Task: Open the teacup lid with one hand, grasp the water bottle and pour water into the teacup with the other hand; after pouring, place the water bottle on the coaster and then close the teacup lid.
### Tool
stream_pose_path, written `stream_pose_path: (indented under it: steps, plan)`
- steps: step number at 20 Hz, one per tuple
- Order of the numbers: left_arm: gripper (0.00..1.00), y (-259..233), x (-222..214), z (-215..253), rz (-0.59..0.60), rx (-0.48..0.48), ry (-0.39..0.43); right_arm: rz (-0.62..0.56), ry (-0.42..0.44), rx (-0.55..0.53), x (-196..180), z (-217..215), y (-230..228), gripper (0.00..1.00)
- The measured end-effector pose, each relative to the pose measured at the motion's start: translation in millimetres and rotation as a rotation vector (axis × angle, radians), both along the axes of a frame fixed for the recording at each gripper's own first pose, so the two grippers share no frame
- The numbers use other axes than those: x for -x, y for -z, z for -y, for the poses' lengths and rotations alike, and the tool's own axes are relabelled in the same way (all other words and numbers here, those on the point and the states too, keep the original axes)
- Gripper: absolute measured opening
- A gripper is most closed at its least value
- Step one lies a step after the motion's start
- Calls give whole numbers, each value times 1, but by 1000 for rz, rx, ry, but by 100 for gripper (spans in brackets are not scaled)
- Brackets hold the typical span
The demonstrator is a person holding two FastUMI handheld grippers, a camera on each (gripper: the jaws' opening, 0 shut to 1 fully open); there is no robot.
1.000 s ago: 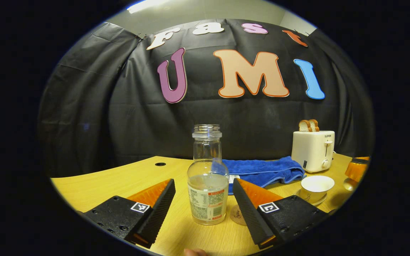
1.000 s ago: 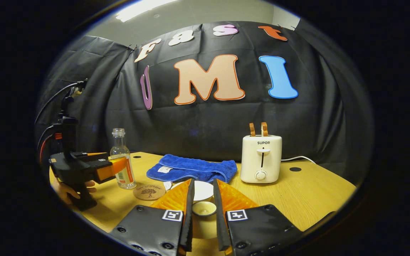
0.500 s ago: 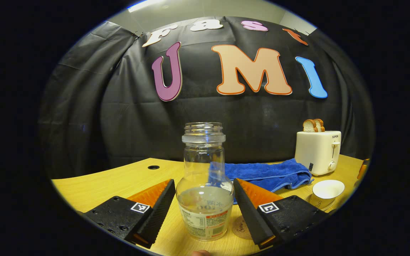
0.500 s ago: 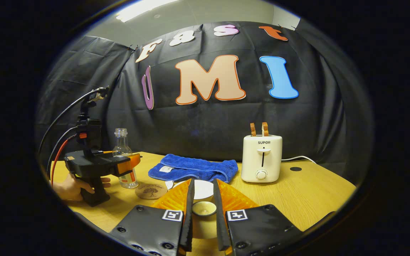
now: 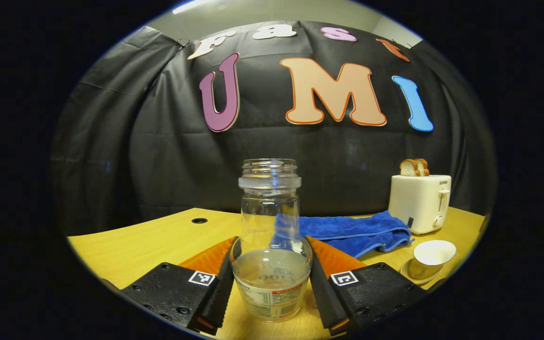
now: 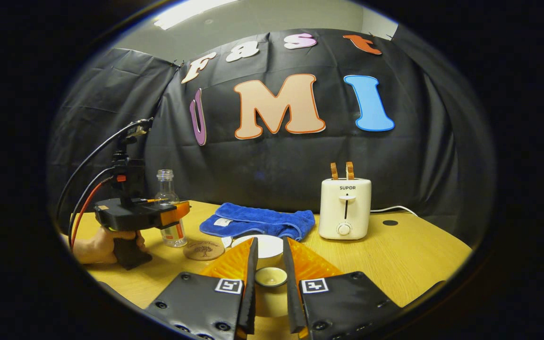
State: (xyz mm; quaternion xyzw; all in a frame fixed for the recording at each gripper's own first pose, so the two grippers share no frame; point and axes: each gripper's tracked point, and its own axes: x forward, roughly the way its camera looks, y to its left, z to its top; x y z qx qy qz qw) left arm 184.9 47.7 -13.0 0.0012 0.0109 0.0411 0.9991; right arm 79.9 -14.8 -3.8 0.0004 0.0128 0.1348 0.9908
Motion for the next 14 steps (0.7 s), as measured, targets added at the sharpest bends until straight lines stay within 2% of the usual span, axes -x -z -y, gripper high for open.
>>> stream_pose_path:
  steps: [2,3,6,7,9,12,14]
  plan:
    - [73,-1,0,5,-5,-54,11,0,9,1,8,9,0,31]
    - [73,-2,0,9,-13,-123,28,0,12,0,11,14,0,31]
    - [72,-1,2,27,-32,-460,93,1,30,1,16,31,-2,31]
    - [72,1,2,38,-32,-591,127,2,37,2,17,37,-2,31]
    - [71,13,2,64,-54,-786,207,3,56,1,16,50,-3,31]
    - [72,40,4,95,-137,-1017,346,6,84,1,16,68,-3,31]
    - [72,42,1,100,-165,-1125,373,7,93,1,16,73,-3,31]
